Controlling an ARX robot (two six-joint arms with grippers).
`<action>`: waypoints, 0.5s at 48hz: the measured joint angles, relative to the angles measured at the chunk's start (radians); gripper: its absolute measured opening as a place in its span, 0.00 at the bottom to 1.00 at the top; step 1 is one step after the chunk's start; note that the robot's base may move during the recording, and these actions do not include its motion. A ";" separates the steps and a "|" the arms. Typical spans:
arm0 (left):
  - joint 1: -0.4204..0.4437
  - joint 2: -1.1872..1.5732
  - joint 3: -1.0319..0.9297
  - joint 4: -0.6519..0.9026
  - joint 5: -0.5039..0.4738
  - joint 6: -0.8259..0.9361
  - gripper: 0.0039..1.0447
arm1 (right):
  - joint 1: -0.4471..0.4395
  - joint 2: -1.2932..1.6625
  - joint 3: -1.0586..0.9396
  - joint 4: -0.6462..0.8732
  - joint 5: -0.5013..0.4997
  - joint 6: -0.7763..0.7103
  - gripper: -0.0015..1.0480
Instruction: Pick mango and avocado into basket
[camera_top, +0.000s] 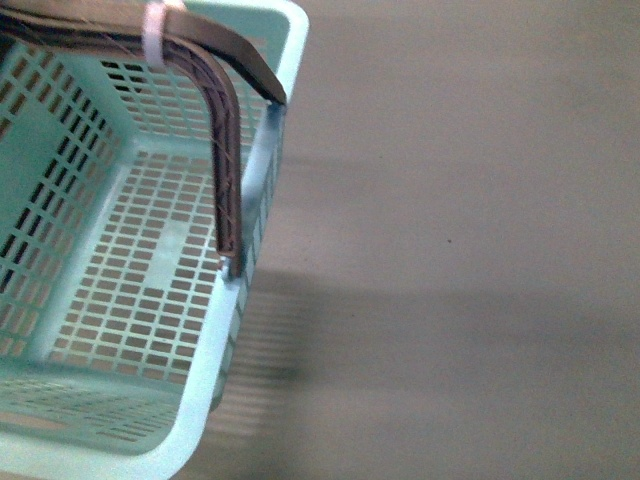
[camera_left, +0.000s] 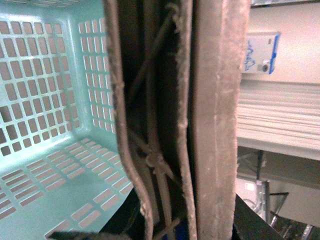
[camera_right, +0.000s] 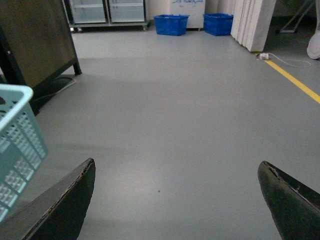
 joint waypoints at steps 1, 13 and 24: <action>0.000 -0.037 -0.008 -0.017 -0.008 -0.002 0.16 | 0.000 0.000 0.000 0.000 0.000 0.000 0.92; -0.006 -0.442 -0.077 -0.254 -0.095 -0.029 0.16 | 0.000 0.000 0.000 0.000 0.000 0.000 0.92; -0.037 -0.560 -0.077 -0.320 -0.123 -0.049 0.16 | 0.000 0.000 0.000 0.000 0.000 0.000 0.92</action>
